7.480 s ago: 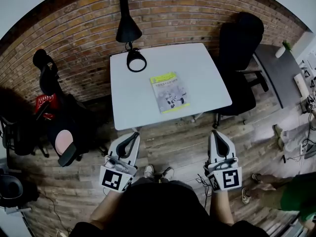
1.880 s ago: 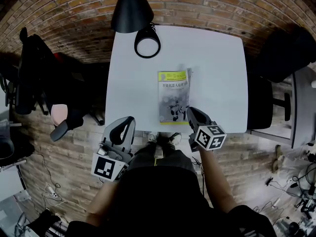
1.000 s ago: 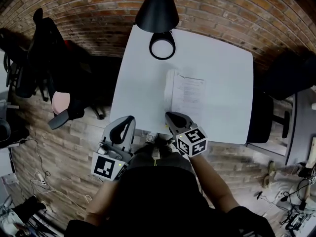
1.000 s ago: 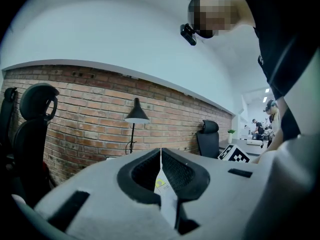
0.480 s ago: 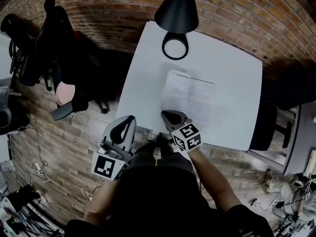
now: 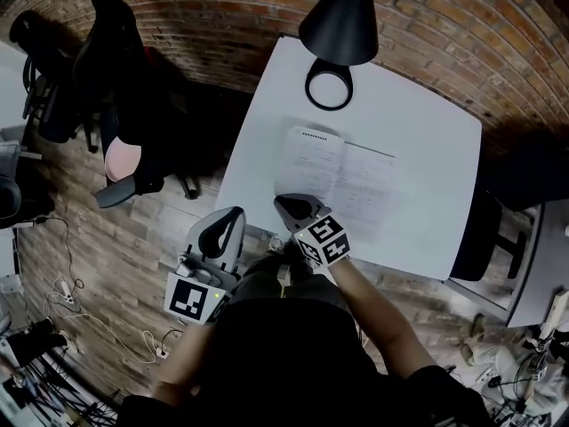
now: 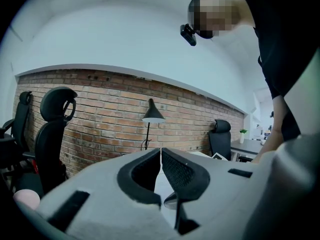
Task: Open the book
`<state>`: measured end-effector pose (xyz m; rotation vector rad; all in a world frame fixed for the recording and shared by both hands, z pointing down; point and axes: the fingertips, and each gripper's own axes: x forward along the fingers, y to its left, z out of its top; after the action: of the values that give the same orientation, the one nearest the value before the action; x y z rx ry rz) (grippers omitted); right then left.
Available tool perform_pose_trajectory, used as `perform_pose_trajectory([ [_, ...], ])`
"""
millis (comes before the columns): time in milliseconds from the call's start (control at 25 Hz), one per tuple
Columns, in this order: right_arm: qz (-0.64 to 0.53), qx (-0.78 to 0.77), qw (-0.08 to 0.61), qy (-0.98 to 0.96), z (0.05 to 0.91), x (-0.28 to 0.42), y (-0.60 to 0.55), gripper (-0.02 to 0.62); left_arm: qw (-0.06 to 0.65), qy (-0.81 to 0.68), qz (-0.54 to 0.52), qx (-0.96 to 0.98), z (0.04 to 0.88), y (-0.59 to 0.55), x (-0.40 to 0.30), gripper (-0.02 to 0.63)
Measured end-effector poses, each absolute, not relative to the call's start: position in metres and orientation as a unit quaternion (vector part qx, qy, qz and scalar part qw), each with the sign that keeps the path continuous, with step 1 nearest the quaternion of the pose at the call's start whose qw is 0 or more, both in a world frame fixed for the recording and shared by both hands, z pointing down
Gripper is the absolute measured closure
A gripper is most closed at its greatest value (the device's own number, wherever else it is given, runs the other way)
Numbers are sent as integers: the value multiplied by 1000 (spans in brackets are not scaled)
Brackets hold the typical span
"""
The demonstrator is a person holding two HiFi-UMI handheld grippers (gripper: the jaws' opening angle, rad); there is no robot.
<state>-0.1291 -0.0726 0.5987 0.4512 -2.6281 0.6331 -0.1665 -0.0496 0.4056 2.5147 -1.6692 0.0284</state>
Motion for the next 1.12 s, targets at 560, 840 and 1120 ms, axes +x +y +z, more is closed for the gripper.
perform_pose_trajectory([
  [560, 220, 141, 273, -926, 652, -164, -81, 577, 88, -582, 30, 808, 418, -41, -199, 575],
  [840, 220, 137, 292, -920, 663, -171, -79, 569, 62, -580, 8, 812, 406, -47, -208, 575],
  [1120, 197, 133, 283, -929, 642, -177, -76, 528, 56, -583, 4, 811, 396, -45, -212, 575],
])
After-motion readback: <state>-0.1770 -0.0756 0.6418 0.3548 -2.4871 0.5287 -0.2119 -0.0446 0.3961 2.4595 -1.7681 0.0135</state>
